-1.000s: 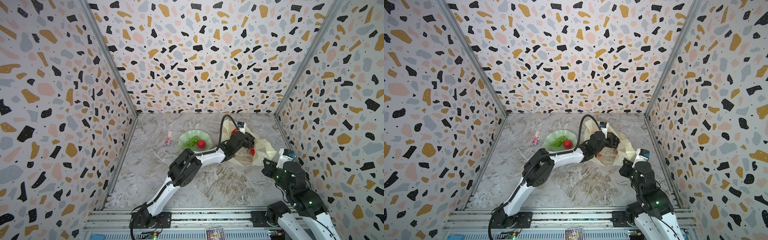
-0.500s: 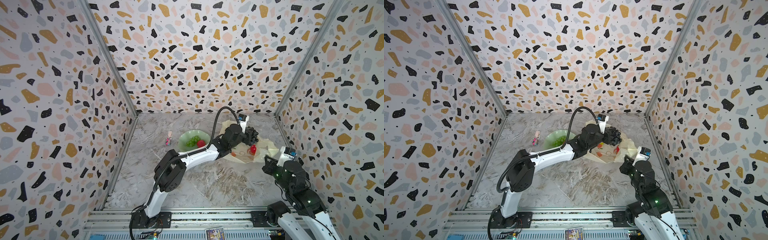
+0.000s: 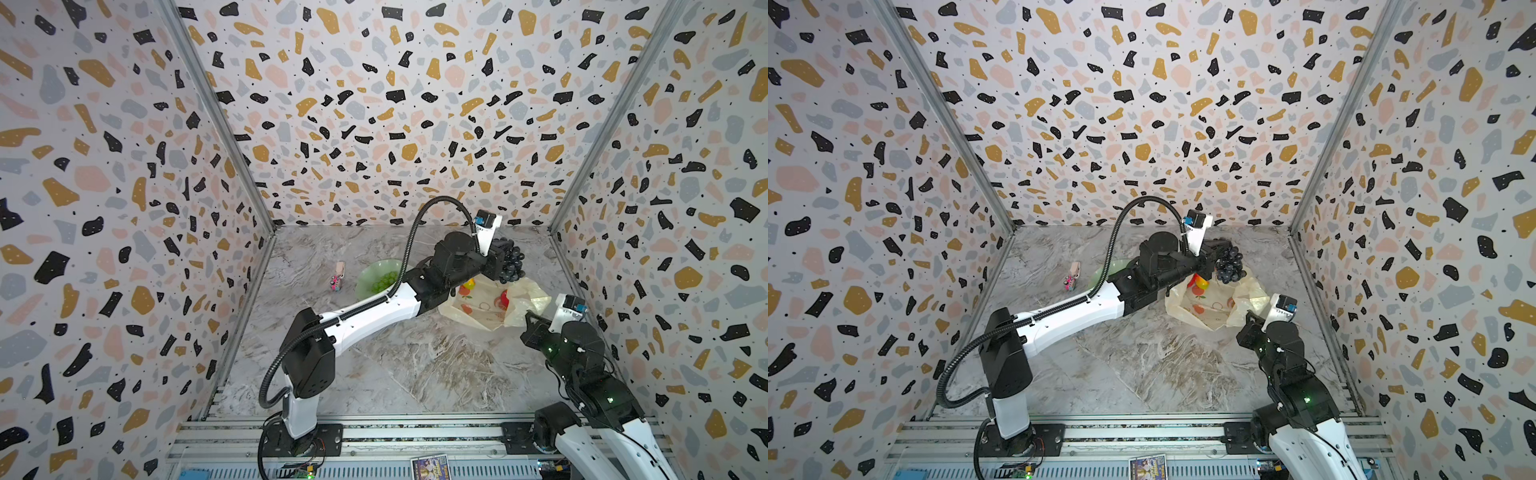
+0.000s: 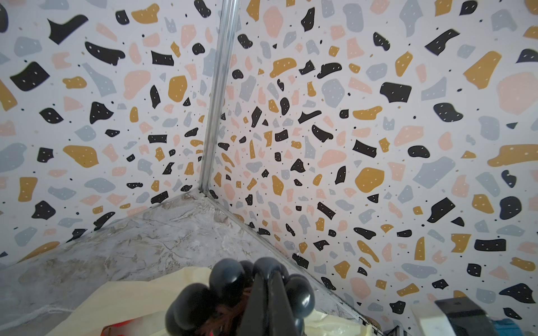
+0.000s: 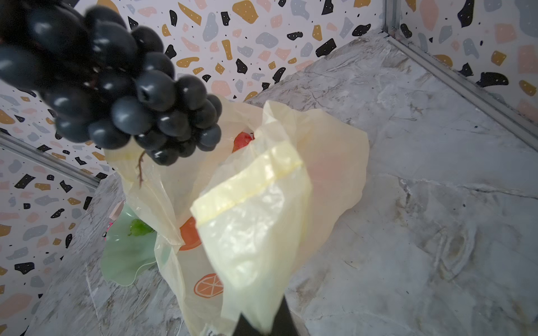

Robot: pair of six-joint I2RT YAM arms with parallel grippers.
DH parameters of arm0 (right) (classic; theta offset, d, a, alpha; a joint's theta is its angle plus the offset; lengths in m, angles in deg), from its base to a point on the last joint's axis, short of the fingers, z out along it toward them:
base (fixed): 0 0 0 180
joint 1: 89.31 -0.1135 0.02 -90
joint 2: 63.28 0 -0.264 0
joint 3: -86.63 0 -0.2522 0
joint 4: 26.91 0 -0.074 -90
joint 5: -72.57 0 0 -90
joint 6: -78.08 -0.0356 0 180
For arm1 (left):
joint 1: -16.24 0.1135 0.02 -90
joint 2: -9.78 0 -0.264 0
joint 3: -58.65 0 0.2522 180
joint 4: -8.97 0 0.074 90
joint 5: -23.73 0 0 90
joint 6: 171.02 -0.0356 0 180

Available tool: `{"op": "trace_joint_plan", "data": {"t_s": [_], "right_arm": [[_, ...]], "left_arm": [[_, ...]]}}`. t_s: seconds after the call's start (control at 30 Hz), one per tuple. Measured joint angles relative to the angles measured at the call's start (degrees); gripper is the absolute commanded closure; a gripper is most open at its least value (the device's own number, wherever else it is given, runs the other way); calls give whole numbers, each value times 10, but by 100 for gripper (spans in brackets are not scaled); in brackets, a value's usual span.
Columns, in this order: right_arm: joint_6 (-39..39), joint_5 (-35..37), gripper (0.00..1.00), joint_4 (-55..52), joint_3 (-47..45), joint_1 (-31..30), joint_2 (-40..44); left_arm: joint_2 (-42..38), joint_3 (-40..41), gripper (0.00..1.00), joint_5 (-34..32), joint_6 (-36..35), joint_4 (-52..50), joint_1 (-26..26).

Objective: Take fruits out of the plastic bag
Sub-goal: Take out the fake fruit from the plastic bag.

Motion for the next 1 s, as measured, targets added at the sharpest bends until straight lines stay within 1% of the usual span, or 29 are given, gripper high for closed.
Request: {"op": "trace_joint_plan", "data": {"t_s": [0.3,0.5,0.8,1.0], "right_arm": [[-1,2,100,10,-21,0,21],[-4,2,100,11,-41,0,34],[-8,2,100,11,-50,0,38],[-31,-7,100,0,-50,0,38]], "left_arm": [[-29,0,100,-3,-15,-24,0],[-73,17,100,-16,-26,-39,1],[-168,96,100,-85,-31,-39,11],[-230,158,100,-163,-41,-38,30]]}}
